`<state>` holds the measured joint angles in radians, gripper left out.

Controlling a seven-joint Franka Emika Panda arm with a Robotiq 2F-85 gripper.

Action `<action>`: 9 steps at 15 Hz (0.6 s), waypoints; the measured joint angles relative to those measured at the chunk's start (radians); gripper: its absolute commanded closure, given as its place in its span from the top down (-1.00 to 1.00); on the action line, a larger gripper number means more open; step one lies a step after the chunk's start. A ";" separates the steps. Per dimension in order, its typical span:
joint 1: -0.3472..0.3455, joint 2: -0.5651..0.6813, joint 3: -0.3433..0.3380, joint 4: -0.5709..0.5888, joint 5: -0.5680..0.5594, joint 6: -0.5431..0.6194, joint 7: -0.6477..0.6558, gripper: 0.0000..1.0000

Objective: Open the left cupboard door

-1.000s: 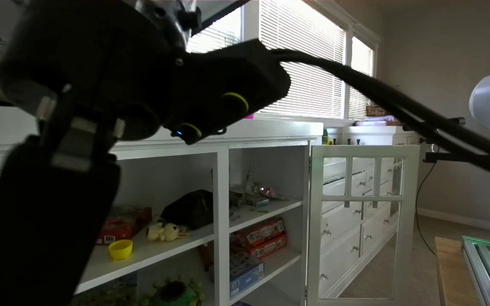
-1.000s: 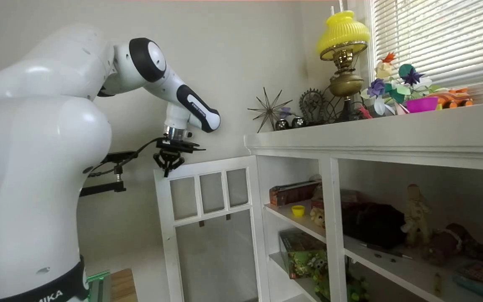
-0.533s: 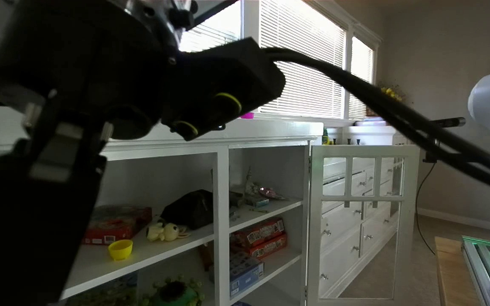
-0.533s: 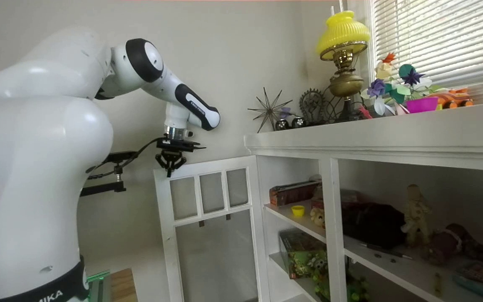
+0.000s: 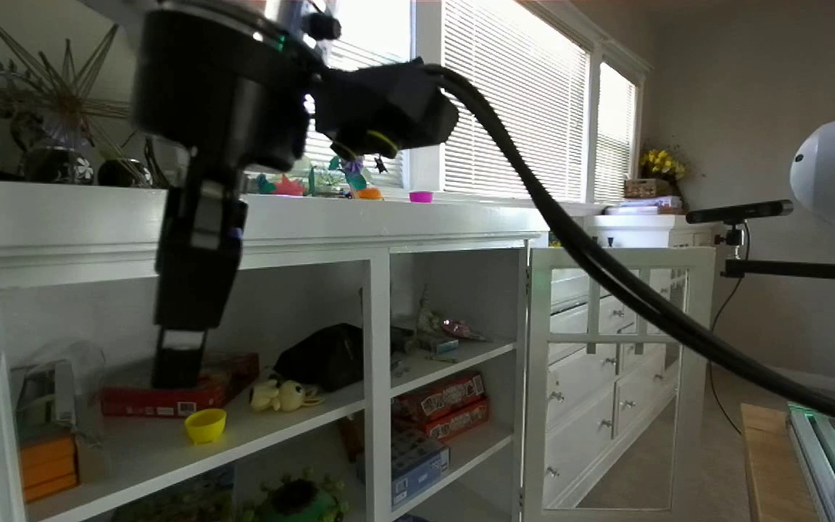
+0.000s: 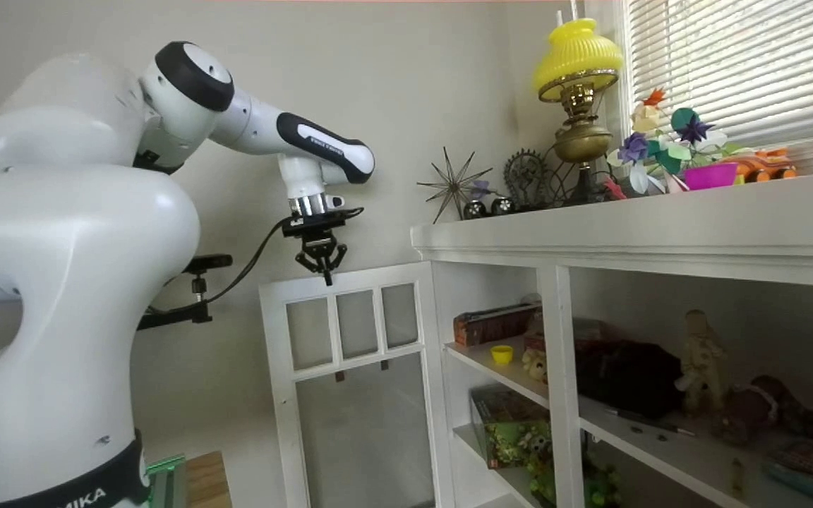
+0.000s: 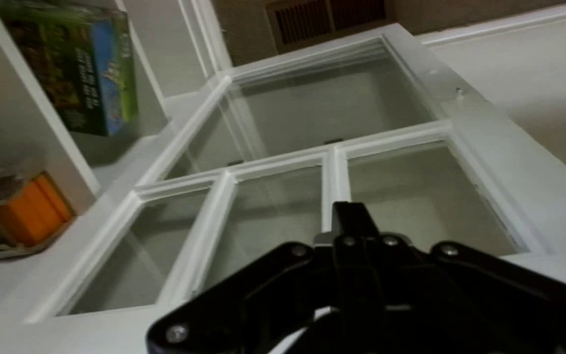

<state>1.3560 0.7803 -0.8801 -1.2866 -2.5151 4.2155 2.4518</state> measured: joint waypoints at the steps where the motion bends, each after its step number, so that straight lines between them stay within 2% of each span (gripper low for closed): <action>1: 0.030 0.005 -0.066 -0.025 0.000 0.000 0.000 -1.00; 3: 0.075 0.021 -0.189 -0.077 0.000 0.000 -0.008 -1.00; 4: 0.089 0.031 -0.242 -0.104 -0.001 0.000 -0.017 -0.48; 5: 0.098 0.040 -0.289 -0.134 -0.001 0.000 -0.033 -0.46; 9: 0.095 0.068 -0.423 -0.284 -0.001 0.000 -0.168 0.06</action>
<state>1.4514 0.8488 -1.3035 -1.5706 -2.5162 4.2154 2.2841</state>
